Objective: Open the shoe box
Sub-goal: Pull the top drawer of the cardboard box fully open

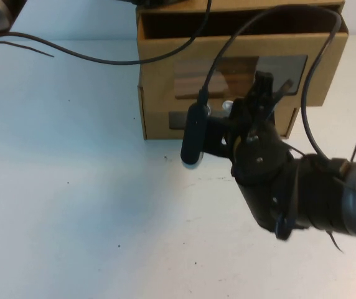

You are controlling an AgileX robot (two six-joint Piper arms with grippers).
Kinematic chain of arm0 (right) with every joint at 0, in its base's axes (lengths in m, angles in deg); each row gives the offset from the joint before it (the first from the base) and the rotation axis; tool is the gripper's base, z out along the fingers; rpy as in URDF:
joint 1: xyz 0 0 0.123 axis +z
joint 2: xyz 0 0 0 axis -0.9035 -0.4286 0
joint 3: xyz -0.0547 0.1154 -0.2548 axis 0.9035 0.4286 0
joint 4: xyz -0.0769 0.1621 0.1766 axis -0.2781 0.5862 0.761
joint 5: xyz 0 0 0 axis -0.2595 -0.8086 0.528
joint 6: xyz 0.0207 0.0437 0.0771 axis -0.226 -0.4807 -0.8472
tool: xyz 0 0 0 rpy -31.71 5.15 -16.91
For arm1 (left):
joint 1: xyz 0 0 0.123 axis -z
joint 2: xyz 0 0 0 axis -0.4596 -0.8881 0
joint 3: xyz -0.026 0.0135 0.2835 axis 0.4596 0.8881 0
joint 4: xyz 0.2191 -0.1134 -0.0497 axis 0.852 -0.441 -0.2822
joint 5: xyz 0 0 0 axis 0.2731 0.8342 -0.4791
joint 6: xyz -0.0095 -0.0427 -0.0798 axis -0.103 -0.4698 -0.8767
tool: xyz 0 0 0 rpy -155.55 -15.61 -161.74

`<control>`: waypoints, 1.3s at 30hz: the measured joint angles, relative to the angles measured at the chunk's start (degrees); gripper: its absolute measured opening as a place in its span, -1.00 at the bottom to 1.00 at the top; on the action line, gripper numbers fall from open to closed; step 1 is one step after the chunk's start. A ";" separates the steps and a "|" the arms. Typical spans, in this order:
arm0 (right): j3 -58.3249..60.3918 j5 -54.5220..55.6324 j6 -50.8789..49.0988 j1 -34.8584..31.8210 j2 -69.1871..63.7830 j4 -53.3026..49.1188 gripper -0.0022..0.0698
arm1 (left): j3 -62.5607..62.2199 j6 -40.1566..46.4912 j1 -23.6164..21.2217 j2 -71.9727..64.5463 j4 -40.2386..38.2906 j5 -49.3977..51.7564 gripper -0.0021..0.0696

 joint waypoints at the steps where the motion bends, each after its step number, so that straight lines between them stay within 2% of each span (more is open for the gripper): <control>1: 0.94 -0.27 -0.31 0.67 0.83 0.68 -0.66 | 0.00 0.00 0.00 0.00 0.00 0.00 -0.96; 17: 9.74 -4.72 -1.55 12.33 10.53 19.56 -0.66 | 0.00 -0.11 0.00 0.00 0.00 -0.10 -0.96; 31: 11.52 -5.13 -2.48 13.31 10.76 20.58 -0.65 | 0.00 -0.33 0.00 -0.12 -0.18 -0.21 -0.96; 34: 11.61 -4.67 -2.96 13.31 10.76 21.04 -0.46 | 0.00 -0.33 0.00 -0.12 -0.24 -0.43 -0.96; 39: 12.13 -4.03 -3.87 13.75 10.76 21.93 0.22 | 0.00 -0.42 0.00 0.40 0.17 -0.80 -0.96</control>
